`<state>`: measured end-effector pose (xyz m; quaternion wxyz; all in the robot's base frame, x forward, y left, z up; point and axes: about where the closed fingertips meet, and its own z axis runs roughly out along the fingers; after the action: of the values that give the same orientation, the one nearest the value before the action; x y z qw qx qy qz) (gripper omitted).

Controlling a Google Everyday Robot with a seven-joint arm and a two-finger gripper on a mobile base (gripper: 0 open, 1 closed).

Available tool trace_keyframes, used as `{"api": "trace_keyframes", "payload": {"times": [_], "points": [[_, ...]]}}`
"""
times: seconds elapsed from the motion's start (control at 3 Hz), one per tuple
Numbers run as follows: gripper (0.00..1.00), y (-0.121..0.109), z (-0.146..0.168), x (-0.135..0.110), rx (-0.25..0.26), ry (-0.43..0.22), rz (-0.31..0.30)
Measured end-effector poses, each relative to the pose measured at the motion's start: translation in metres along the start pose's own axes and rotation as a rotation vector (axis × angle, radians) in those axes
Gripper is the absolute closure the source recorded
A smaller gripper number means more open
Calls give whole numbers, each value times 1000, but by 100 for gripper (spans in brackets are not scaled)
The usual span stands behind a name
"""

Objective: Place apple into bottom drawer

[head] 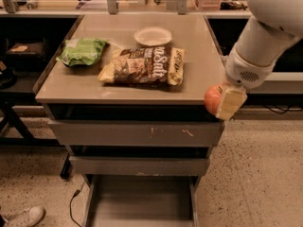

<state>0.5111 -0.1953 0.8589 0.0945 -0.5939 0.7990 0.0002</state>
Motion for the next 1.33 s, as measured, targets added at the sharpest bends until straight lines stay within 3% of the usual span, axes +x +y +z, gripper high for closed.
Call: {"api": "trace_keyframes", "payload": {"times": [0.33, 0.67, 1.0, 1.33], "points": [[100, 41, 33, 30, -62, 49, 62], [100, 77, 82, 64, -178, 78, 109], [100, 78, 82, 64, -180, 76, 109], [100, 105, 111, 62, -227, 31, 139]]}}
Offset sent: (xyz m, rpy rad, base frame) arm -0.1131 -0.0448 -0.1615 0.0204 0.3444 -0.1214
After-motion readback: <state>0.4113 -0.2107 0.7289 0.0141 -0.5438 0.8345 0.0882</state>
